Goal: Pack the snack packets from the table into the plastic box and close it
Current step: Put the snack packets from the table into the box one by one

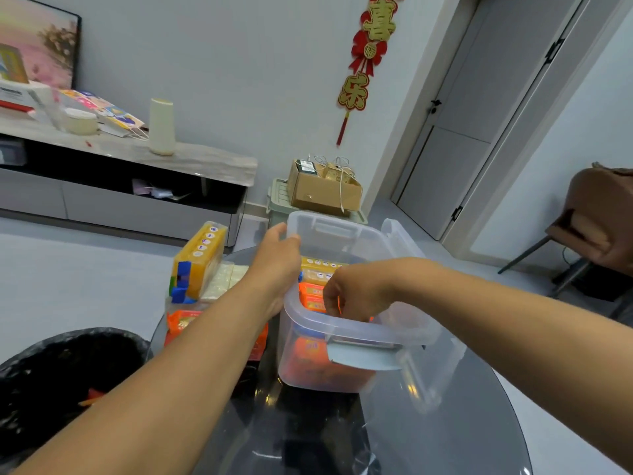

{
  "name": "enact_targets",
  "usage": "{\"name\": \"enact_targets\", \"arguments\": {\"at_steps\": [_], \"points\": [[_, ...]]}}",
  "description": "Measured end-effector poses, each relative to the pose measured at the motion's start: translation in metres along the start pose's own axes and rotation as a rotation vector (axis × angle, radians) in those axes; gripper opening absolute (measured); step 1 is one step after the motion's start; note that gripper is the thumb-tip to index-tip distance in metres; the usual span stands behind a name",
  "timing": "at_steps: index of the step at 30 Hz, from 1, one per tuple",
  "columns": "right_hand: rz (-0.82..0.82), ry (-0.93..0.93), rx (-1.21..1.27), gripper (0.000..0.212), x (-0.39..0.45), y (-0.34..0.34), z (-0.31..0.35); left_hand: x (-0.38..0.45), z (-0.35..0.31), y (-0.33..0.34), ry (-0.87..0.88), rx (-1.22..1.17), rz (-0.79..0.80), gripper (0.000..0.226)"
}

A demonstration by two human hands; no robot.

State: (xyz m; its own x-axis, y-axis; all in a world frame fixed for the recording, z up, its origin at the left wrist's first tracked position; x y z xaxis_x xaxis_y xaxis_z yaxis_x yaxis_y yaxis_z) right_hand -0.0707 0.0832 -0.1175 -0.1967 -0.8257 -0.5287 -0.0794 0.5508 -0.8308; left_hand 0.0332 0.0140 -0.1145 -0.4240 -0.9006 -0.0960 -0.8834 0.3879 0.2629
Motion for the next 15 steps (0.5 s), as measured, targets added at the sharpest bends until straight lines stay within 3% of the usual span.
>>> {"name": "enact_targets", "arguments": {"at_steps": [2,4,8,10,12,13,15], "points": [[-0.083,0.011,0.138,0.016,-0.008,-0.023,-0.006,0.004,-0.002,-0.004,0.024,0.066,0.004,0.047],[-0.272,0.051,0.230,0.012,-0.016,-0.056,-0.014,0.007,-0.013,-0.011,0.108,0.208,-0.006,0.050],[-0.626,0.109,0.395,0.006,-0.028,-0.102,-0.017,-0.001,-0.055,-0.024,0.454,0.417,-0.012,0.044],[-0.685,0.089,0.478,0.006,-0.025,-0.111,-0.008,-0.009,-0.074,-0.037,0.634,0.553,-0.084,0.044],[-0.700,0.047,0.515,0.012,-0.017,-0.117,0.010,-0.014,-0.087,-0.058,0.741,0.786,-0.270,0.049],[-0.700,0.033,0.503,0.016,-0.011,-0.119,0.020,-0.014,-0.088,-0.071,0.726,0.955,-0.382,0.056],[-0.710,0.023,0.435,0.022,0.003,-0.122,0.041,-0.003,-0.076,-0.098,0.485,1.242,-0.499,0.076]]}}
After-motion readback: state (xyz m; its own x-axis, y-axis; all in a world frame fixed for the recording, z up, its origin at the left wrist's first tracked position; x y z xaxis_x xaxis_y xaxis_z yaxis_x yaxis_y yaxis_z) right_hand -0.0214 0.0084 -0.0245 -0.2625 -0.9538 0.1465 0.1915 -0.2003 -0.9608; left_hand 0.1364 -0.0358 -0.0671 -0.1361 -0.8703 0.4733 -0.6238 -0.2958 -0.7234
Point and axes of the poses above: each hand's wrist, its own x-axis towards the middle knuckle, its own y-axis out of the palm, z = x × y, the point moved 9 cm from there along x, towards the middle knuckle, and after that the axes turned 7 degrees about -x, right-handed, at the moved point
